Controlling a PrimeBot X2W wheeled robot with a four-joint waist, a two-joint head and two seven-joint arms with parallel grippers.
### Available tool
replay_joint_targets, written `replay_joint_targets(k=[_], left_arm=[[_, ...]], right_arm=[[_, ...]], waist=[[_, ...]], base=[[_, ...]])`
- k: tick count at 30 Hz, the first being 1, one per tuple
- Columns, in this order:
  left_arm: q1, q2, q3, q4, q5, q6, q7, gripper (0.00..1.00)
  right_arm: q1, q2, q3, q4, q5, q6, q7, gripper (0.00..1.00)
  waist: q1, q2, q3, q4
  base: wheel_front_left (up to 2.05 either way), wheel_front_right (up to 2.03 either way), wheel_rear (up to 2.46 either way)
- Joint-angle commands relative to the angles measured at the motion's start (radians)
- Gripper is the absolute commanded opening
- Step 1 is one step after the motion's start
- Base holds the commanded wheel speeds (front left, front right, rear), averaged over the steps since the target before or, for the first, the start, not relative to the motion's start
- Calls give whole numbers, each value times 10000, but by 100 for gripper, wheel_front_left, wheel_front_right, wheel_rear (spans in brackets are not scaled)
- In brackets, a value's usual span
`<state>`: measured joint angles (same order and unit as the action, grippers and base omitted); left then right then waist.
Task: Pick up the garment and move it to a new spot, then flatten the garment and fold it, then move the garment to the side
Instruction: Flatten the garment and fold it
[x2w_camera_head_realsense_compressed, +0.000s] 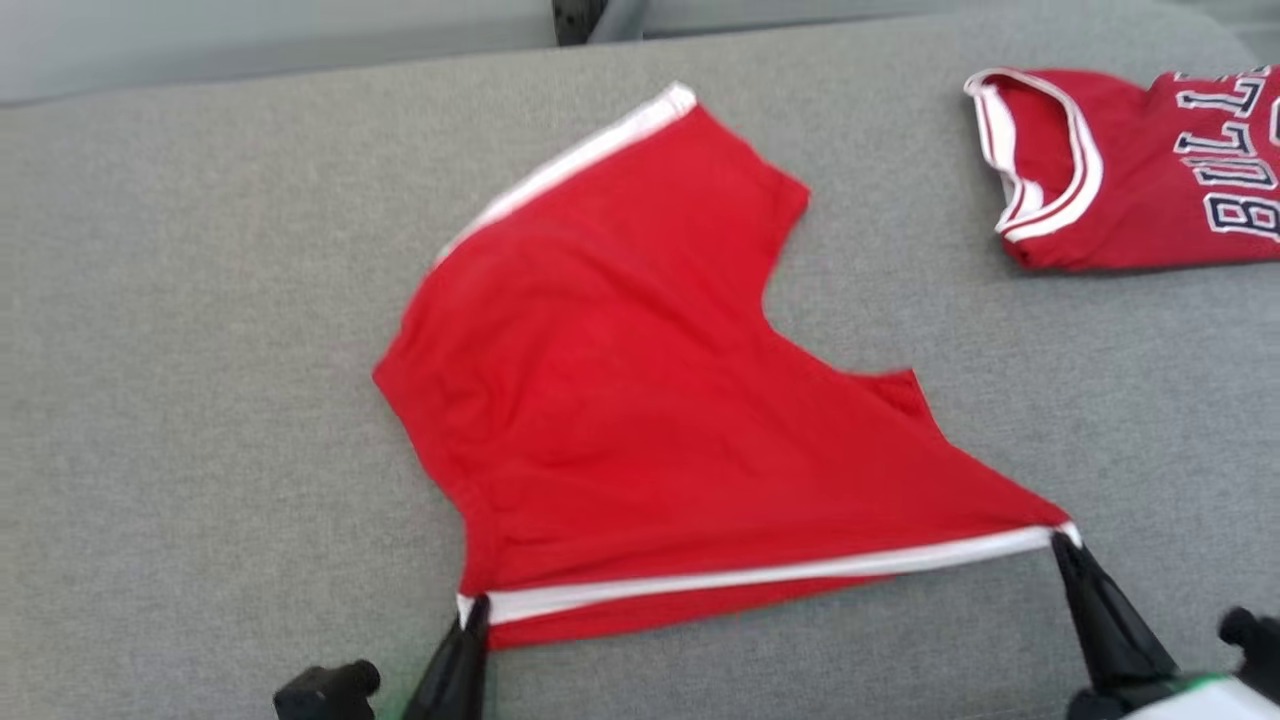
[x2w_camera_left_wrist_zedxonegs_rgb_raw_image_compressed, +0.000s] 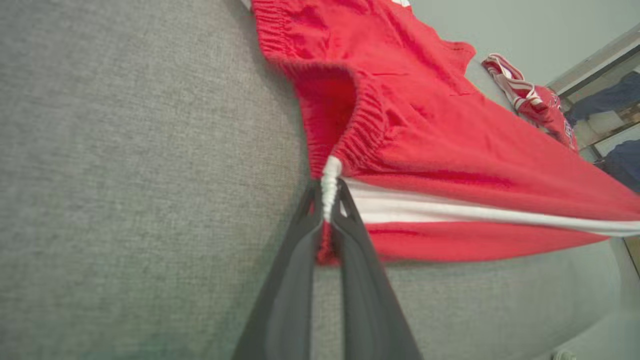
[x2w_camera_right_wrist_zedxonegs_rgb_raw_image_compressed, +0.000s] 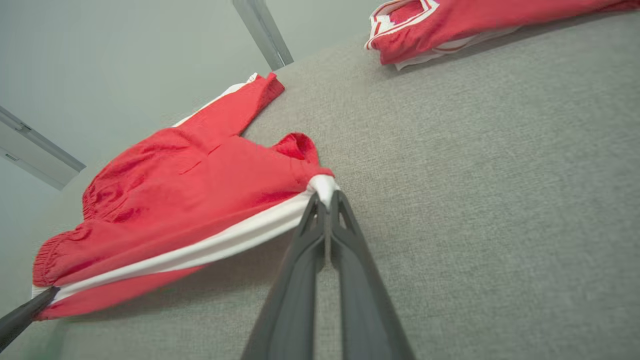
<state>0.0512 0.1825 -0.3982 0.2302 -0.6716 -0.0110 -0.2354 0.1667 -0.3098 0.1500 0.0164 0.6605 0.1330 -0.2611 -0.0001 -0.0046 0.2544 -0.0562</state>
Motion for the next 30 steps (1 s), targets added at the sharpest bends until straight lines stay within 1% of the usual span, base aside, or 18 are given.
replay_joint_targets(k=[1, 3, 4, 6, 8, 9, 11, 12, 13, 15, 16, 18, 20, 21, 22, 23, 25, 30], left_arm=[[515, 20, 46, -613, -181, 360, 288, 0], [924, -55, -27, -1365, -398, 610, 743, 0], [1007, 9, -31, -1700, -420, 762, 968, 0], [1043, 119, 40, -2275, -526, 1146, 1469, 0], [855, 420, 182, -2706, -288, 1697, 2000, 0], [639, 417, 217, -2943, -289, 1881, 2256, 0], [85, 428, 309, -3351, -290, 2178, 2744, 0], [85, 428, 309, -3351, -290, 2178, 2744, 0], [-593, 394, 224, -3595, -245, 2327, 3282, 0], [-1479, 236, 190, -3561, -234, 2417, 3679, 0], [-1937, 188, 154, -3356, -186, 2473, 3906, 0], [-2874, -97, 70, -2873, -261, 2546, 4291, 0], [-3841, -191, -40, -2174, -36, 2591, 4580, 0], [-3841, -191, -40, -2174, -36, 2591, 4580, 0], [-4261, -312, -13, -1836, -37, 2606, 4622, 0], [-4701, -310, -37, -1511, 132, 2633, 4624, 0], [-5404, -554, -37, -842, 63, 2525, 4660, 0], [-6806, -713, -59, 681, 211, 2339, 4584, 0]], right_arm=[[522, -290, -259, -474, 290, -41, -36, 0], [842, -439, -361, -999, 630, -38, 78, 0], [837, -514, -428, -1157, 770, -38, 138, 0], [429, -742, -516, -1246, 576, -38, 315, 0], [-393, -773, -403, -1191, 408, -39, 564, 0], [-818, -851, -290, -1098, 280, -42, 740, 0], [-1864, -781, -91, -859, 286, -41, 1127, 0], [-1864, -781, -91, -859, 286, -41, 1127, 0], [-2989, -888, 61, -469, -12, -35, 1534, 0], [-4090, -843, 244, 26, -28, -32, 1865, 0], [-4615, -874, 344, 335, -32, -32, 2013, 0], [-5617, -982, 483, 1002, -194, -32, 2228, 0], [-6529, -937, 682, 1698, -246, -30, 2373, 0], [-6529, -937, 682, 1698, -246, -30, 2373, 0], [-6976, -919, 769, 2027, -305, -29, 2406, 0], [-7402, -896, 815, 2335, -322, -29, 2431, 0], [-8146, -926, 987, 2992, -411, -29, 2464, 0], [-9792, -870, 1595, 4194, -523, -29, 2481, 0]], waist=[[1, 46, -904, 106], [1, 46, -908, 169], [1, 46, -900, 202], [1, 46, -854, 274], [1, 46, -722, 296], [1, 46, -603, 320], [1, 46, -254, 459], [1, 46, -254, 459], [1, 46, 201, 711], [1, 46, 569, 1020], [1, 46, 734, 1171], [1, 46, 1103, 1484], [1, 46, 1414, 1761], [1, 46, 1414, 1761], [1, 46, 1558, 1872], [1, 46, 1719, 1971], [1, 46, 1971, 2156], [1, 46, 2508, 2410]], base=[[0, 0, 0], [0, 0, 0], [0, 0, 0], [0, 0, 0], [0, 0, 0], [0, 0, 0], [0, 0, 0], [0, 0, 0], [0, 0, 0], [0, 0, 0], [0, 0, 0], [0, 0, 0], [0, 0, 0], [0, 0, 0], [0, 0, 0], [0, 0, 0], [0, 0, 0], [0, 0, 0]])
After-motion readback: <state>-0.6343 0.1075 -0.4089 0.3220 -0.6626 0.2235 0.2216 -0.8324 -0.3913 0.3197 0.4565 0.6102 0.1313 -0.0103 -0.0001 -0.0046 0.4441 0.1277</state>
